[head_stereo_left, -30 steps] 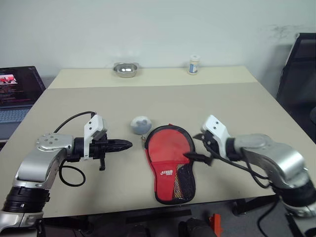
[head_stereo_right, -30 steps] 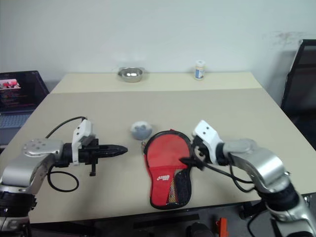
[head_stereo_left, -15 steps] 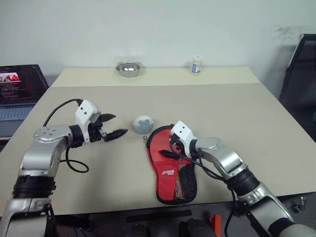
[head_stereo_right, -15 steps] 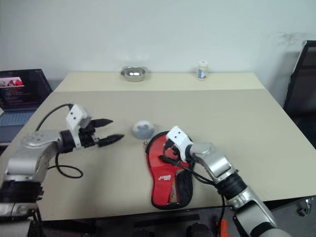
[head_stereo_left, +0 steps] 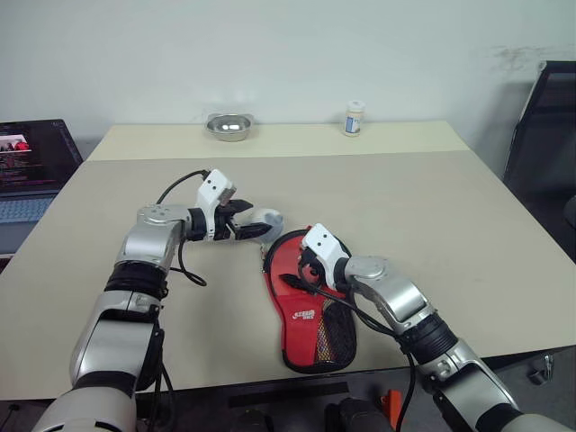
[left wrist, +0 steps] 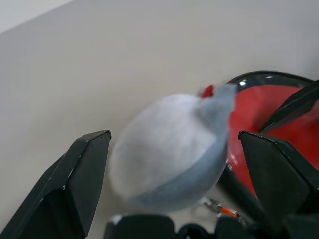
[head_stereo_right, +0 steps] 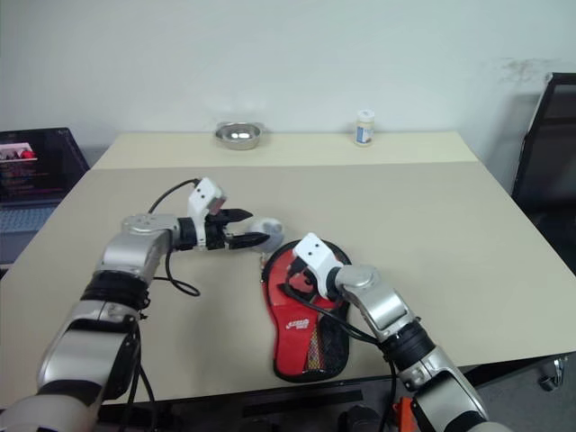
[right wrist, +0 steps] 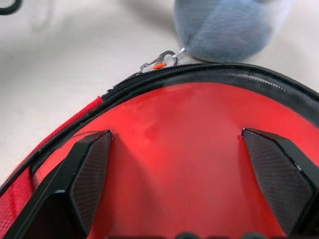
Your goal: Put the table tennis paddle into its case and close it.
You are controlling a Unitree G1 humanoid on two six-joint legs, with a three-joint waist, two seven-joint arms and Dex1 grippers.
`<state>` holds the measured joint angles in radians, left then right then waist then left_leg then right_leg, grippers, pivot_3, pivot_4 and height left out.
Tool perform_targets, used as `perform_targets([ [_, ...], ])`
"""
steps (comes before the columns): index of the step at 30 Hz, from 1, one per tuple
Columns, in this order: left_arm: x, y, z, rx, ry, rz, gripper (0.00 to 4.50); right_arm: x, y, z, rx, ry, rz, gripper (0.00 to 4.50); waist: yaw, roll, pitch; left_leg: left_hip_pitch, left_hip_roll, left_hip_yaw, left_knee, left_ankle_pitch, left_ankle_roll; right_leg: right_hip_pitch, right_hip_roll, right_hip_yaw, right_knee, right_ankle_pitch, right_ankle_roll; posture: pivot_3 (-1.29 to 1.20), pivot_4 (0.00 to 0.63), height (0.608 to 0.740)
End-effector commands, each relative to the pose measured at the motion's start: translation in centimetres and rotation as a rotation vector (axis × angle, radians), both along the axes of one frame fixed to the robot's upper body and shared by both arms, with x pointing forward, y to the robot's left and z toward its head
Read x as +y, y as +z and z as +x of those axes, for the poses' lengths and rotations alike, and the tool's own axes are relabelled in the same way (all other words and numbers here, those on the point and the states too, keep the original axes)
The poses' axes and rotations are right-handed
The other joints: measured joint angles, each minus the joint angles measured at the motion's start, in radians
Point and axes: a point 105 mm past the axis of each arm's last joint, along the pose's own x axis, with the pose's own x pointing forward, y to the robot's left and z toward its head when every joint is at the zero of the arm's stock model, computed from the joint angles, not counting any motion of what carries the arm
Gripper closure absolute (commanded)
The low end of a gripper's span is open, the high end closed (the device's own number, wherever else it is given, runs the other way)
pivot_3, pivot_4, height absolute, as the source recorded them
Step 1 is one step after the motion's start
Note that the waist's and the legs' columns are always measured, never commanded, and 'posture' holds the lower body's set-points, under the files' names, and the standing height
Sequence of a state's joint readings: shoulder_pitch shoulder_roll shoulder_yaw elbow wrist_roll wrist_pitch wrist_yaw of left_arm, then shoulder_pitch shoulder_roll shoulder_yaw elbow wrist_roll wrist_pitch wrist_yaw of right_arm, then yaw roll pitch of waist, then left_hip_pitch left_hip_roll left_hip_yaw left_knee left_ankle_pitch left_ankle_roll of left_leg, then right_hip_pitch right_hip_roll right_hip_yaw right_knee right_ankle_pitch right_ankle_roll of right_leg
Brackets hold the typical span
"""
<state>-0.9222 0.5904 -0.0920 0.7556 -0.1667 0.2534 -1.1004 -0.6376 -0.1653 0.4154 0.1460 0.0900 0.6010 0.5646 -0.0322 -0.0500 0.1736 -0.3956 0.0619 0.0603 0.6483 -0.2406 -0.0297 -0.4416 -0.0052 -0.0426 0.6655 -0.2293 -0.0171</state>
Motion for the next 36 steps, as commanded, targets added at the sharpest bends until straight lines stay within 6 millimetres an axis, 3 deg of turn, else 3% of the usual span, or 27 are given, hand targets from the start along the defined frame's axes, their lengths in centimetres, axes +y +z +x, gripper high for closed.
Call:
perform_targets([
  [1,0.1,-0.2,0.3,0.004,-0.028,0.049,0.04,-0.5,-1.6,-0.4,0.045,-0.025,-0.049,0.00,0.000,0.000,0.000,0.000,0.000,0.000,0.000,0.000,0.000,0.000,0.000,0.000,0.000,0.000,0.000,0.00,0.150,0.740],
  [8,0.5,-2.1,0.4,0.034,-0.034,0.119,0.04,-0.6,-1.5,-0.3,0.041,-0.040,-0.049,0.00,0.002,0.000,-0.001,0.001,0.000,0.000,0.000,0.000,0.000,0.000,0.000,0.001,0.000,0.000,0.000,0.00,0.150,0.740],
  [11,0.9,-2.1,0.6,0.028,0.003,0.111,0.58,-0.8,-1.6,-0.2,0.045,-0.053,-0.052,0.00,0.002,0.000,-0.001,0.001,0.000,0.000,0.000,0.000,0.000,0.000,0.000,0.000,0.000,0.000,0.000,0.00,0.150,0.740],
  [18,0.9,-1.2,1.7,-0.029,0.062,0.112,3.07,-2.6,-4.0,-0.2,0.114,-0.082,-0.135,0.00,0.003,0.000,-0.004,0.002,0.000,0.000,0.000,0.000,0.000,0.001,0.000,0.000,0.001,0.000,0.000,0.00,0.150,0.740],
  [22,0.3,-0.4,3.0,-0.081,0.128,0.148,4.09,-3.8,-5.4,-0.7,0.167,-0.082,-0.176,0.00,0.009,-0.001,-0.008,0.003,-0.001,0.000,0.001,0.000,0.000,0.003,0.000,0.000,0.000,0.000,0.000,0.00,0.150,0.740],
  [29,-2.3,1.7,5.5,-0.226,0.226,0.239,4.21,-6.2,-7.3,-1.1,0.241,-0.107,-0.232,0.00,0.018,-0.002,-0.011,0.005,-0.002,0.000,0.001,0.000,0.000,0.008,-0.002,-0.002,0.000,0.000,0.000,0.00,0.150,0.740],
  [36,-7.2,3.9,6.6,-0.367,0.228,0.268,4.21,-7.3,-8.7,-1.8,0.288,-0.108,-0.267,0.00,0.031,-0.001,-0.014,0.010,-0.003,0.001,0.000,0.000,0.000,0.012,-0.002,-0.003,-0.002,0.000,0.001,0.00,0.150,0.740],
])
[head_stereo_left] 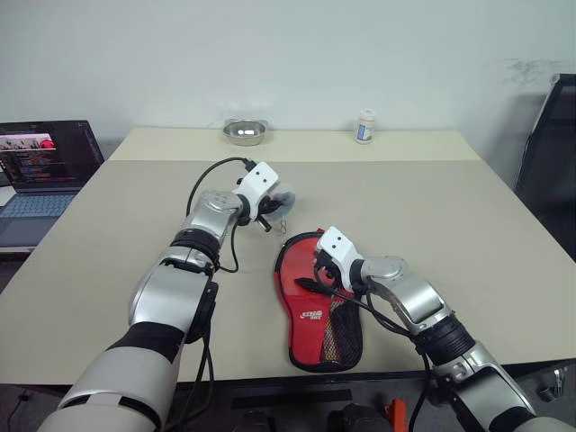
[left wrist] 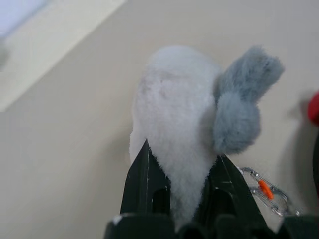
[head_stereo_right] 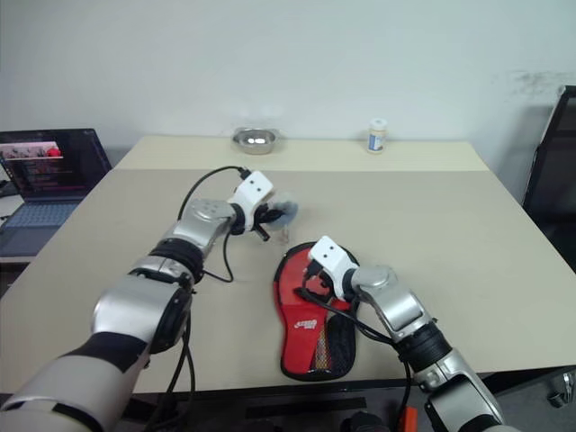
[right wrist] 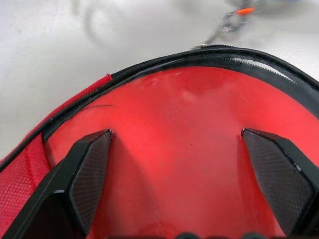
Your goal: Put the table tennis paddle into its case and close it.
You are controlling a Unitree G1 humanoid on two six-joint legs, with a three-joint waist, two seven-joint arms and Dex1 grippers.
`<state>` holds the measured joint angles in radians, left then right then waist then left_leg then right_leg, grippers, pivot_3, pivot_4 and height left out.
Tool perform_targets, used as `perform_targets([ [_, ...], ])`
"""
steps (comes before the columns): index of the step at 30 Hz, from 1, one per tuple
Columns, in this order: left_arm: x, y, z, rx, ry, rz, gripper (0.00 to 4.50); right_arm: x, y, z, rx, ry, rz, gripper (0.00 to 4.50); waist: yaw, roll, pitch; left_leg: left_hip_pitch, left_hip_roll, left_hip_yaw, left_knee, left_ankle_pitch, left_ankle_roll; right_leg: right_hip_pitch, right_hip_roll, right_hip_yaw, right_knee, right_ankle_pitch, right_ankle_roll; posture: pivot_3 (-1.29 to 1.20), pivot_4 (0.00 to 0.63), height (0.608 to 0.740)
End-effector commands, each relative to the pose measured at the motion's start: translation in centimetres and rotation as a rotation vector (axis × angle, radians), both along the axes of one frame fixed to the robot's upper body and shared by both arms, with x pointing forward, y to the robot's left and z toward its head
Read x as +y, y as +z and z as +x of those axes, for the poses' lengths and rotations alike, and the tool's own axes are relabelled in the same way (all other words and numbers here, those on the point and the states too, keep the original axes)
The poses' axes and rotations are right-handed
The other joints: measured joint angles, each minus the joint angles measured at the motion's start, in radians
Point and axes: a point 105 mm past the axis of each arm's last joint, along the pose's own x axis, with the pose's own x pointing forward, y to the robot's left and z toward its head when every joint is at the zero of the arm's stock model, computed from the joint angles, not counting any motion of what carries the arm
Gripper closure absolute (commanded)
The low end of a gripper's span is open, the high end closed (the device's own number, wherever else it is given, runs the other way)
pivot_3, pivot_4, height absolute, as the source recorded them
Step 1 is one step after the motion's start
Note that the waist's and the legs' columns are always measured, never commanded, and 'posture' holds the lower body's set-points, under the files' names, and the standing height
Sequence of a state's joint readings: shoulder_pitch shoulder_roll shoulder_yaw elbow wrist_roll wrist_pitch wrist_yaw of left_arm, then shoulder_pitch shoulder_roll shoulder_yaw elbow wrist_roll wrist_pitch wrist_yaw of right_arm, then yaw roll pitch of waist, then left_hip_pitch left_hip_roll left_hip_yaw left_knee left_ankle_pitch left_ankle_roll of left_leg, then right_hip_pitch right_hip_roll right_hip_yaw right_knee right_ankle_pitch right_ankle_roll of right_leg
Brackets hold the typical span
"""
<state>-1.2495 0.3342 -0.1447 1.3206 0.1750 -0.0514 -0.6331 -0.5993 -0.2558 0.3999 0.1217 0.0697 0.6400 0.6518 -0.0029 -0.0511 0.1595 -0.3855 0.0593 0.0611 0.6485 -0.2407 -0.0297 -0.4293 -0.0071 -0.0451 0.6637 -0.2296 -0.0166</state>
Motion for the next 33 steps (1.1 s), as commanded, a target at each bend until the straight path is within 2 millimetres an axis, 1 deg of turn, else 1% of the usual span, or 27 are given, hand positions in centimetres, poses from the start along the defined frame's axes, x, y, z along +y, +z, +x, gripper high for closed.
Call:
perform_targets([
  [1,-3.8,4.7,0.9,-0.200,-0.039,0.025,4.21,-4.4,-7.5,-1.8,0.237,-0.108,-0.200,0.00,0.004,0.000,0.000,0.002,0.000,0.000,0.000,0.000,0.000,0.003,0.000,-0.001,-0.001,0.000,0.000,0.00,0.150,0.740],
  [3,-6.6,5.6,0.8,-0.264,-0.066,0.042,4.21,-4.7,-8.1,-2.1,0.250,-0.109,-0.214,0.00,0.009,0.000,-0.001,0.004,0.000,-0.002,-0.001,0.000,0.000,0.007,-0.002,-0.004,-0.003,0.000,0.000,0.00,0.150,0.740],
  [5,-9.0,6.2,0.6,-0.303,-0.087,0.039,4.21,-4.7,-8.5,-2.5,0.263,-0.106,-0.221,0.00,0.011,0.001,-0.003,0.005,-0.002,-0.002,0.000,0.000,0.000,0.009,-0.004,-0.005,-0.003,0.000,0.000,0.00,0.150,0.740],
  [7,-10.9,6.5,0.2,-0.335,-0.113,0.047,4.21,-4.7,-8.9,-2.8,0.270,-0.100,-0.230,0.00,0.010,0.003,-0.006,0.005,-0.005,-0.002,-0.001,0.000,0.000,0.009,-0.006,-0.004,-0.003,0.000,0.000,0.00,0.150,0.740],
  [9,-12.5,6.6,-0.2,-0.354,-0.138,0.048,4.21,-4.7,-9.1,-3.1,0.277,-0.096,-0.234,0.00,0.009,0.009,-0.010,0.005,-0.008,-0.002,-0.002,0.000,0.000,0.009,-0.008,-0.004,-0.003,-0.001,0.001,0.00,0.150,0.740],
  [11,-14.7,6.5,-1.0,-0.370,-0.198,0.060,4.21,-4.6,-9.2,-3.4,0.280,-0.094,-0.234,0.00,0.009,0.013,-0.012,0.006,-0.010,-0.003,-0.003,0.000,0.000,0.009,-0.010,-0.004,-0.003,-0.002,0.003,0.00,0.150,0.740],
  [13,-16.8,6.2,-1.9,-0.371,-0.264,0.059,4.21,-4.5,-9.2,-3.6,0.281,-0.094,-0.233,0.00,0.010,0.014,-0.013,0.005,-0.012,-0.004,-0.003,0.000,0.000,0.009,-0.012,-0.004,-0.003,-0.002,0.004,0.00,0.150,0.740],
  [19,-21.5,4.6,-5.0,-0.311,-0.467,0.028,4.21,-4.5,-9.2,-3.7,0.278,-0.097,-0.233,0.00,0.009,0.015,-0.015,0.005,-0.014,-0.003,-0.003,-0.001,0.002,0.010,-0.013,-0.004,-0.005,-0.002,0.005,0.00,0.150,0.740],
  [22,-22.8,4.2,-6.1,-0.289,-0.530,0.018,4.22,-4.5,-9.1,-3.6,0.271,-0.102,-0.231,0.00,0.008,0.018,-0.017,0.005,-0.014,-0.004,-0.003,-0.001,0.002,0.010,-0.013,-0.004,-0.005,-0.003,0.005,0.00,0.150,0.740],
  [24,-23.3,3.9,-6.5,-0.272,-0.553,0.009,4.22,-4.4,-8.9,-3.4,0.264,-0.105,-0.230,0.00,0.008,0.019,-0.018,0.005,-0.014,-0.004,-0.003,-0.001,0.002,0.010,-0.013,-0.005,-0.005,-0.003,0.005,0.00,0.150,0.740],
  [26,-23.4,3.7,-6.6,-0.269,-0.563,0.016,4.22,-4.4,-8.8,-3.3,0.261,-0.107,-0.228,0.00,0.008,0.019,-0.018,0.005,-0.014,-0.004,-0.003,-0.001,0.002,0.010,-0.013,-0.004,-0.006,-0.003,0.005,0.00,0.150,0.740],
  [30,-22.7,2.3,-6.8,-0.204,-0.602,0.054,4.22,-4.4,-8.7,-3.0,0.253,-0.112,-0.224,0.00,0.007,0.020,-0.019,0.005,-0.014,-0.004,-0.003,-0.001,0.002,0.010,-0.013,-0.004,-0.006,-0.003,0.005,0.00,0.150,0.740],
  [32,-22.4,2.3,-6.6,-0.194,-0.603,0.043,3.50,-4.4,-8.6,-2.9,0.252,-0.111,-0.223,0.00,0.006,0.020,-0.019,0.005,-0.014,-0.004,-0.003,-0.001,0.002,0.010,-0.013,-0.005,-0.006,-0.003,0.005,0.00,0.150,0.740],
  [33,-22.2,2.4,-6.5,-0.194,-0.600,0.041,3.33,-4.4,-8.6,-2.8,0.251,-0.111,-0.222,0.00,0.005,0.020,-0.019,0.005,-0.014,-0.004,-0.003,-0.001,0.002,0.010,-0.013,-0.005,-0.006,-0.003,0.005,0.00,0.150,0.740],
])
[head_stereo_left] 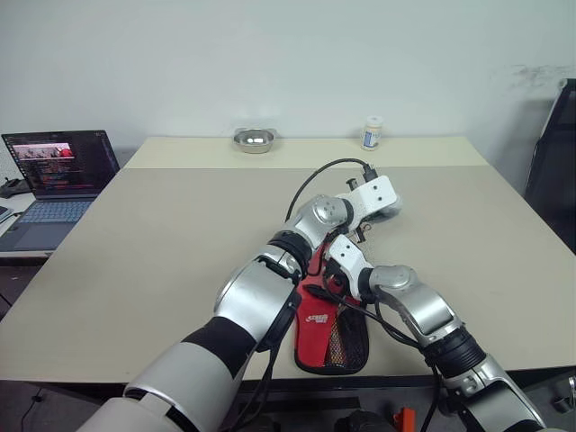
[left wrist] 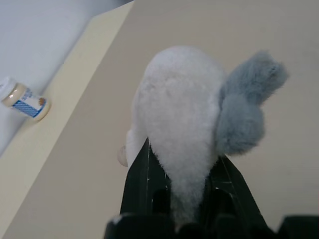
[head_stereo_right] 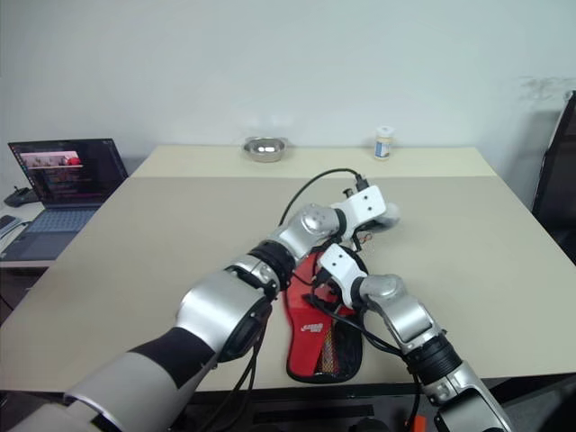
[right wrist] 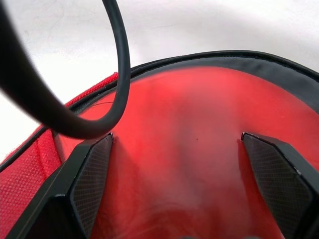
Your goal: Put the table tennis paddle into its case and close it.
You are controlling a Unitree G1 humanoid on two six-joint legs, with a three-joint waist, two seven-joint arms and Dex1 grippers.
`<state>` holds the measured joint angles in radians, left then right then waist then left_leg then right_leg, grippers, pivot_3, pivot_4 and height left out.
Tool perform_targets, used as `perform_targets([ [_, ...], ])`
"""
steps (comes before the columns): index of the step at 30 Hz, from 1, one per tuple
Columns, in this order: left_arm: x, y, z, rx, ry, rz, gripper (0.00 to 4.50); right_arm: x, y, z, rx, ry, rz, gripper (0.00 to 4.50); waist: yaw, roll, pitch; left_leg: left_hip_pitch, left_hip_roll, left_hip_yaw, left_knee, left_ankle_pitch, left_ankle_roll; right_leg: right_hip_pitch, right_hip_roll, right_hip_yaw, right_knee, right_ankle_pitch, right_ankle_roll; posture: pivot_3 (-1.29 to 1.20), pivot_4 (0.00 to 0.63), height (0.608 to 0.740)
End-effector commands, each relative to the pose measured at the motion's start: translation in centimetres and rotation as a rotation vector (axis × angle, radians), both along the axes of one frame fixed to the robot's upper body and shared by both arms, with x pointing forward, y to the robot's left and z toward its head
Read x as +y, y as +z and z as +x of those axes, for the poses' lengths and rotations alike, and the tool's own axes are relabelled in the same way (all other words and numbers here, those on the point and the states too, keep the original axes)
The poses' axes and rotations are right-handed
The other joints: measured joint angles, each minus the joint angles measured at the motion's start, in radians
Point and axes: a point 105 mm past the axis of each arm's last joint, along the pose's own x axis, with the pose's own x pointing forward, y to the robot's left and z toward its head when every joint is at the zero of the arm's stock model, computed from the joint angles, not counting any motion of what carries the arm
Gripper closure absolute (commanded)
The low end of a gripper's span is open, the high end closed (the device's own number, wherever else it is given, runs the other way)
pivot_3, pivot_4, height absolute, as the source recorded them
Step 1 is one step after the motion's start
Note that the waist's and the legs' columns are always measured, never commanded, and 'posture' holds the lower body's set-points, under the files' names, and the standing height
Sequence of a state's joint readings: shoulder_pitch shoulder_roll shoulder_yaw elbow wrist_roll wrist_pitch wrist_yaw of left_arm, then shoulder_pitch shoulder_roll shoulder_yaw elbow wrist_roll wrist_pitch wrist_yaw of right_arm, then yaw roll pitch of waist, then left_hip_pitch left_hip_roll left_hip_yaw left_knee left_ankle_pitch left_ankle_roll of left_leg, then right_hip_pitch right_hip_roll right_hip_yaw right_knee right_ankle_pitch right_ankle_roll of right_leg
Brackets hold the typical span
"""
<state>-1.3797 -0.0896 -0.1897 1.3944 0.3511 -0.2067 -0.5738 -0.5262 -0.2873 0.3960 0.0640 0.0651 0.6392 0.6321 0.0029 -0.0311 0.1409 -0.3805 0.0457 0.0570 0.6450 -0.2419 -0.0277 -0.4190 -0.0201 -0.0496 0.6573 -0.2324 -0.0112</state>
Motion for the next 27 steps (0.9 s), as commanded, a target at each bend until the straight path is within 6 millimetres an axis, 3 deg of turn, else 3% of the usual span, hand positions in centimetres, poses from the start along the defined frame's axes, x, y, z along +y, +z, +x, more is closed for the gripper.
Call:
perform_targets([
  [1,-2.8,1.8,-1.7,-0.047,-0.125,-0.047,2.91,-3.1,-7.5,-2.0,0.248,-0.081,-0.205,0.00,-0.001,0.000,0.000,0.000,0.000,0.000,0.000,0.000,0.000,0.000,0.000,0.000,0.000,0.000,0.000,0.00,0.150,0.740],
  [8,-0.4,1.4,-0.4,-0.046,-0.067,-0.049,0.36,-2.6,-6.7,-1.1,0.228,-0.089,-0.180,0.00,-0.007,0.000,0.000,0.001,0.001,0.000,0.000,0.000,0.000,0.000,0.000,0.000,0.000,0.000,0.000,0.00,0.150,0.740],
  [12,1.3,1.5,0.4,-0.054,-0.025,-0.067,0.36,-2.5,-6.1,-0.7,0.216,-0.101,-0.158,0.00,-0.009,0.000,0.000,0.001,0.001,-0.001,0.000,0.000,0.000,0.000,0.001,0.000,0.001,0.000,0.000,0.00,0.150,0.740],
  [16,5.1,4.1,2.4,-0.099,0.081,-0.168,0.36,-2.5,-4.8,-0.4,0.190,-0.119,-0.116,0.00,-0.014,0.000,0.001,0.001,0.001,-0.001,0.000,0.000,0.000,0.000,0.001,0.000,0.001,0.000,0.000,0.00,0.150,0.740],
  [18,7.4,6.1,3.0,-0.098,0.111,-0.264,0.36,-2.5,-2.8,-0.4,0.157,-0.123,-0.064,0.00,-0.014,-0.001,0.003,0.000,0.001,-0.001,0.000,0.000,0.000,-0.001,0.001,0.000,0.002,0.000,0.000,0.00,0.150,0.740],
  [20,8.9,6.8,2.9,-0.077,0.085,-0.322,0.36,-2.5,-0.5,-0.6,0.120,-0.120,-0.012,0.00,-0.014,-0.002,0.004,-0.002,0.002,-0.001,-0.001,0.000,0.000,-0.002,0.001,-0.001,0.001,0.000,0.000,0.00,0.150,0.740],
  [24,11.7,5.8,1.4,0.019,-0.029,-0.376,0.36,-3.3,5.0,-1.9,0.050,-0.091,0.083,0.00,-0.004,-0.002,0.006,-0.006,0.002,-0.001,-0.001,0.000,0.000,-0.003,0.000,-0.001,-0.004,0.000,0.000,0.00,0.150,0.740],
  [27,13.2,4.5,-0.4,0.102,-0.097,-0.406,0.36,-4.9,7.8,-2.8,0.020,-0.092,0.094,0.00,-0.006,-0.001,0.009,-0.012,0.002,-0.001,0.000,-0.001,0.001,-0.007,0.000,-0.001,-0.007,0.000,0.000,0.00,0.150,0.740],
])
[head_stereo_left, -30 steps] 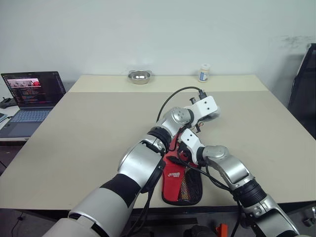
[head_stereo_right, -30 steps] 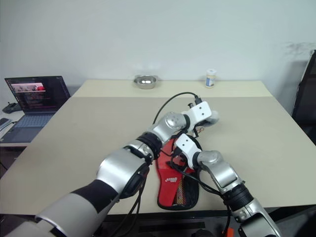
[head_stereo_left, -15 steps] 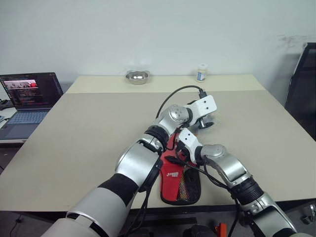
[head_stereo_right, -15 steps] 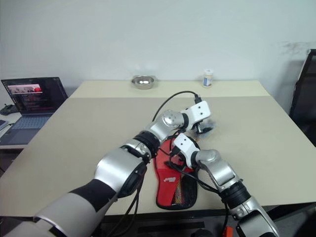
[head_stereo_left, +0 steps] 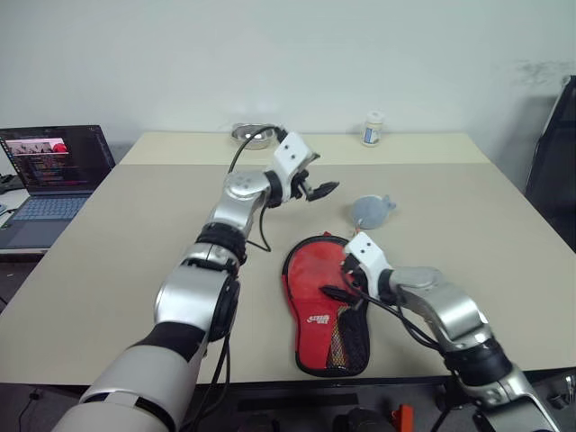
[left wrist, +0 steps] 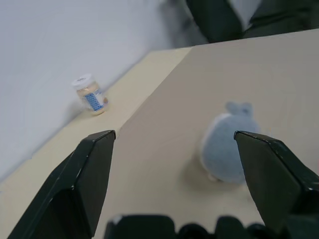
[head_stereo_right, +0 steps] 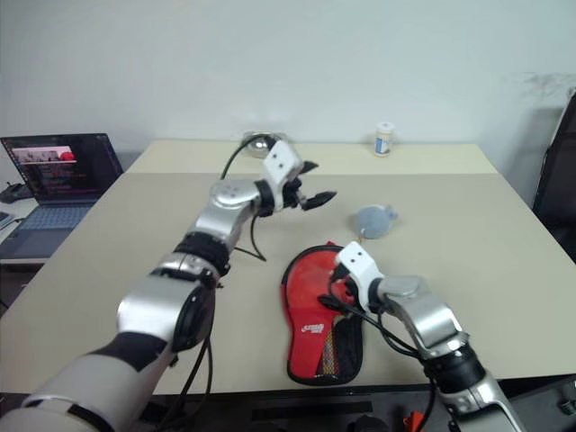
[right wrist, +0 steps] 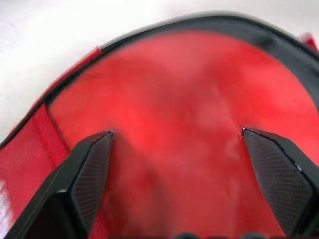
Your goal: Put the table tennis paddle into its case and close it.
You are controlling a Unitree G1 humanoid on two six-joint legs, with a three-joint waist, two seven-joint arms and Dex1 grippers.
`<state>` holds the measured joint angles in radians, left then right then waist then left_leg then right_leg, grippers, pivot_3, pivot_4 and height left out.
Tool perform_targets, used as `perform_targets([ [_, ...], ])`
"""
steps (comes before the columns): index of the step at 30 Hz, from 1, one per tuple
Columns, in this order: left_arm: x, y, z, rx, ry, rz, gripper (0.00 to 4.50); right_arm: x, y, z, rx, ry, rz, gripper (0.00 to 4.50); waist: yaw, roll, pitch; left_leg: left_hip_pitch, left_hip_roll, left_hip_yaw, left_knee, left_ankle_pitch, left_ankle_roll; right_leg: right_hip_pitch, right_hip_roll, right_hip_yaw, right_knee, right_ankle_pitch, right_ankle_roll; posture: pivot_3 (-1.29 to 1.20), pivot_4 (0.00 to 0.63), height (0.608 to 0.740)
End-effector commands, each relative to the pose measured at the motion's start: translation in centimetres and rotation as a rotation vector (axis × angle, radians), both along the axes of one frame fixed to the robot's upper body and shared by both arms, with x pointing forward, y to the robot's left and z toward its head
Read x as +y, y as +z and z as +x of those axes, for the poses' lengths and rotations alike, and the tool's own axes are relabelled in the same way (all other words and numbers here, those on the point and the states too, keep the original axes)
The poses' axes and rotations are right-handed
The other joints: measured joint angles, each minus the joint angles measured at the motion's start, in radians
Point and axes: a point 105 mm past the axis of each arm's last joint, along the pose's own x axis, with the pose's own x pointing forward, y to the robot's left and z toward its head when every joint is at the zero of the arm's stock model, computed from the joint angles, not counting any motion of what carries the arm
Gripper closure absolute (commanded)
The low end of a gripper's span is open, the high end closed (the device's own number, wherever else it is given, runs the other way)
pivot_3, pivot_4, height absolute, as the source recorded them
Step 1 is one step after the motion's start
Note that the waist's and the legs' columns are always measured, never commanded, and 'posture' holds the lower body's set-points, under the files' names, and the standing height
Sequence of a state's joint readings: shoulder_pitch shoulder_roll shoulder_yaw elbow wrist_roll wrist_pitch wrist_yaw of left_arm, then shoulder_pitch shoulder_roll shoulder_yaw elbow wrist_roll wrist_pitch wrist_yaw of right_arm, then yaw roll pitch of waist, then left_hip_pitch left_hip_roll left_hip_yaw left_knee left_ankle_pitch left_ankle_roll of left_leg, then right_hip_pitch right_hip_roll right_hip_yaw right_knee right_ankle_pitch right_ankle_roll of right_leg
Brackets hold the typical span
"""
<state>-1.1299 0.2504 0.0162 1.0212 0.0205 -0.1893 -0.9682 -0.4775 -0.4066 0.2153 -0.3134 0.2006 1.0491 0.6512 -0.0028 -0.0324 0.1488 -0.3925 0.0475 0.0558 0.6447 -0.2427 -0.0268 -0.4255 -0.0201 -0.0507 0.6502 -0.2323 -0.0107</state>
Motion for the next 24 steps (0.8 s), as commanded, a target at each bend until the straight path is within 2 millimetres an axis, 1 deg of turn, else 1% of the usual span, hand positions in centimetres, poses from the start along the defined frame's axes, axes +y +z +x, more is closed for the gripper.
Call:
perform_targets([
  [1,0.4,0.5,-2.3,0.041,-0.125,-0.061,0.36,-1.3,4.2,-0.9,-0.075,0.015,0.037,0.00,0.000,0.000,0.003,-0.002,0.000,0.000,0.000,0.000,0.000,-0.001,0.000,0.000,0.000,0.000,0.000,0.00,0.150,0.740],
  [4,0.8,-1.5,-4.4,0.116,-0.176,-0.049,0.36,-3.0,6.3,-0.9,-0.110,-0.010,0.027,0.00,0.000,0.000,0.008,-0.008,0.000,-0.002,0.000,0.000,0.000,-0.007,0.001,-0.001,0.000,0.000,0.000,0.00,0.150,0.740],
  [6,0.3,-3.0,-5.5,0.143,-0.193,-0.018,0.36,-4.2,7.4,-0.2,-0.137,-0.041,0.016,0.00,0.000,0.000,0.009,-0.008,0.000,-0.002,0.000,0.000,0.000,-0.008,0.002,-0.001,0.000,0.000,0.000,0.00,0.150,0.740],
  [10,-1.0,-4.9,-6.6,0.188,-0.198,-0.007,0.36,-6.7,8.3,2.0,-0.178,-0.134,-0.005,0.00,0.001,0.000,0.009,-0.008,0.000,-0.002,0.001,0.000,0.001,-0.008,0.002,-0.001,0.000,0.001,0.001,0.00,0.150,0.740],
  [11,-1.3,-5.8,-6.8,0.203,-0.199,0.008,0.36,-7.1,8.6,2.6,-0.189,-0.154,0.002,0.00,0.001,0.000,0.009,-0.008,-0.001,-0.002,0.001,0.000,0.001,-0.008,0.002,0.000,0.000,0.001,0.002,0.00,0.150,0.740],
  [13,-1.6,-6.7,-7.0,0.218,-0.199,0.028,0.36,-7.4,9.0,3.3,-0.198,-0.170,0.014,0.00,0.001,0.000,0.009,-0.008,-0.001,-0.001,0.001,0.000,0.001,-0.008,0.002,0.000,0.000,0.002,0.002,0.00,0.150,0.740],
  [15,-1.5,-8.6,-7.4,0.257,-0.209,0.083,0.36,-8.1,9.3,4.5,-0.238,-0.202,-0.008,0.00,-0.001,0.000,0.009,-0.008,-0.001,0.000,0.001,0.000,0.001,-0.008,0.002,0.001,0.001,0.002,0.002,0.00,0.150,0.740],
  [16,-1.3,-10.1,-7.7,0.272,-0.214,0.139,0.36,-8.7,9.5,5.5,-0.257,-0.235,-0.010,0.00,-0.002,0.000,0.009,-0.008,-0.001,0.000,0.001,0.000,0.001,-0.008,0.002,0.001,0.001,0.002,0.002,0.00,0.150,0.740],
  [17,-0.8,-11.6,-7.7,0.285,-0.203,0.184,0.36,-9.4,9.9,7.0,-0.288,-0.276,-0.024,0.00,-0.004,0.000,0.009,-0.007,-0.001,0.000,0.001,0.000,0.001,-0.008,0.002,0.001,0.001,0.002,0.002,0.00,0.150,0.740],
  [18,-0.4,-12.6,-7.7,0.290,-0.195,0.212,0.36,-9.9,10.1,7.9,-0.307,-0.300,-0.034,0.00,-0.005,0.001,0.010,-0.007,-0.001,0.001,0.001,0.000,0.002,-0.008,0.002,0.002,0.001,0.002,0.002,0.00,0.150,0.740],
  [19,-0.1,-13.2,-7.6,0.294,-0.183,0.226,0.36,-10.2,10.3,8.8,-0.316,-0.315,-0.034,0.00,-0.006,0.001,0.010,-0.006,-0.001,0.002,0.001,0.000,0.002,-0.009,0.002,0.003,0.001,0.002,0.002,0.00,0.150,0.740],
  [20,0.0,-13.3,-7.4,0.302,-0.174,0.216,0.36,-10.4,10.4,9.4,-0.322,-0.321,-0.034,0.00,-0.004,0.000,0.010,-0.006,-0.001,0.002,0.001,0.000,0.002,-0.009,0.002,0.003,0.002,0.002,0.002,0.00,0.150,0.740],
  [24,0.0,-13.5,-6.9,0.316,-0.158,0.191,0.36,-9.9,10.5,12.1,-0.313,-0.321,0.048,0.00,-0.005,0.001,0.009,-0.005,0.000,0.002,0.001,0.001,0.003,-0.008,0.002,0.003,0.003,0.002,0.002,0.00,0.150,0.740],
])
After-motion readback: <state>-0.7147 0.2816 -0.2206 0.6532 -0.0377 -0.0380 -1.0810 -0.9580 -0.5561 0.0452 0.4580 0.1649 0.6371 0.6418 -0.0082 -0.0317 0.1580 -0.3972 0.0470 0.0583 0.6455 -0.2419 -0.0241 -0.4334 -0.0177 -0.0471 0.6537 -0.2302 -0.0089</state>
